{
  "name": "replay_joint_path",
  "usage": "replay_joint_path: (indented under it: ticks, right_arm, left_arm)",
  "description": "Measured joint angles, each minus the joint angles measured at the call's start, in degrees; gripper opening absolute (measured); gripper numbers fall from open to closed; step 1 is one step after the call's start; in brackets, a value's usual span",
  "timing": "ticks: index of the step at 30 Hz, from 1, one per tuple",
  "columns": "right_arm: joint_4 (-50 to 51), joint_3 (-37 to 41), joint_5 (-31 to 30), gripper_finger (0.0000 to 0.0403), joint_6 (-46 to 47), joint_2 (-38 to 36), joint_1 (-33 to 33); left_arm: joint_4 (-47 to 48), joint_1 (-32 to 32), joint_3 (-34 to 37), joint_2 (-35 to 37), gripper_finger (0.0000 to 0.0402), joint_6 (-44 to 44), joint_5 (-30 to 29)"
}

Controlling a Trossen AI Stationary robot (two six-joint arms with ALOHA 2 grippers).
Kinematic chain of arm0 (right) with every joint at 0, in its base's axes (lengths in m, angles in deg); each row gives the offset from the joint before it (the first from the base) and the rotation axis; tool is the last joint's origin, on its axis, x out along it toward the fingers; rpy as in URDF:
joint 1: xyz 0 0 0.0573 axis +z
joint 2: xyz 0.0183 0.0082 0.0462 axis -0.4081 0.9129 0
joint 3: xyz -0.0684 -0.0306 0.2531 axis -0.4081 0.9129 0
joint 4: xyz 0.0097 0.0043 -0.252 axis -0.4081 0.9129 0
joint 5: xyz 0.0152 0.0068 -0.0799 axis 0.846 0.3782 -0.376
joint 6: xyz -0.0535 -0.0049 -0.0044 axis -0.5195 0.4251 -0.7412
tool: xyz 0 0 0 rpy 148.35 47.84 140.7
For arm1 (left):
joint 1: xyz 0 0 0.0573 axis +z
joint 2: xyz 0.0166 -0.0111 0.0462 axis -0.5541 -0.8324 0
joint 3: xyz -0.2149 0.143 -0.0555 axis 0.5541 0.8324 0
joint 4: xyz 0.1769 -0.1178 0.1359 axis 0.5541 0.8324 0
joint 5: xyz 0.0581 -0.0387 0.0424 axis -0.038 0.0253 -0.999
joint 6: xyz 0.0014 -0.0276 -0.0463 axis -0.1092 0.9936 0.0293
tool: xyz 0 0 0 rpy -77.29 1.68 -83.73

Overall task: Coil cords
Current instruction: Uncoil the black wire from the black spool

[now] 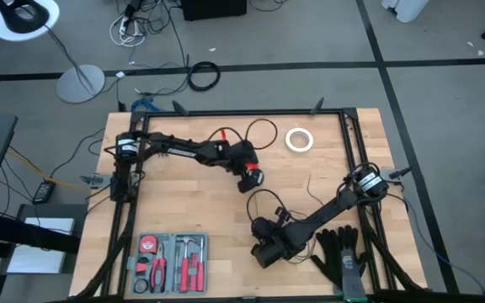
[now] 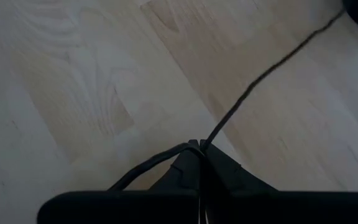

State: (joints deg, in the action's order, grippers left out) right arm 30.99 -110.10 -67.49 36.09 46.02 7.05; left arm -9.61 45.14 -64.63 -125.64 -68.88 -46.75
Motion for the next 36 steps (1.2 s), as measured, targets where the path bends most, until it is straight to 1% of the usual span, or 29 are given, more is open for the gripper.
replay_joint_path:
  ticks: [9, 16, 19, 22, 24, 26, 29, 31, 33, 36]
  right_arm:
    - [0.98, 0.0, 0.4, 0.0, 1.08, 0.0, 1.22]
    - [5.55, 0.0, 0.37, 0.0, 5.99, 0.0, 2.86]
    - [8.01, 0.0, 0.36, 0.0, 8.95, 0.02, 3.66]
    - [8.81, 0.0, 0.29, 0.0, 10.56, 0.02, 4.35]
    - [8.62, 0.0, 0.04, 0.0, 10.63, 0.02, 4.51]
    - [8.46, 0.0, -0.02, 0.0, 10.78, 0.02, 4.5]
    - [8.16, 0.0, -0.51, 0.0, 10.77, 0.02, 4.33]
    - [7.75, 0.0, -0.75, 0.0, 10.07, 0.02, 3.99]
    - [7.3, 0.0, -0.97, 0.0, 9.84, 0.02, 3.72]
    - [6.95, 0.0, -1.23, 0.0, 9.01, 0.03, 3.25]
  left_arm:
    - [6.06, 4.07, 0.08, 0.9, 0.0329, -0.22, -0.14]
    - [10.22, 6.48, 0.71, 2.0, 0.0328, -1.45, -0.71]
    - [7.75, 7.02, 4.03, 4.43, 0.0327, -1.48, -1.01]
    - [4.74, 8.27, 8.8, 8.26, 0.0327, -1.39, -1.45]
    - [5.06, 9.22, 12.51, 11.22, 0.0327, -0.99, -2.81]
    - [4.77, 9.74, 16.2, 13.54, 0.0327, -0.27, -2.82]
    - [-0.69, 9.51, 20.57, 18.27, 0.0327, 1.5, -1.79]
    - [-2.97, 9.07, 23.03, 19.8, 0.0327, 2.95, -1.3]
    - [-5.02, 8.41, 24.34, 20.5, 0.0327, 4.41, -0.9]
    - [-8.59, 7.42, 23.5, 21.37, 0.0327, 5.47, 1.21]
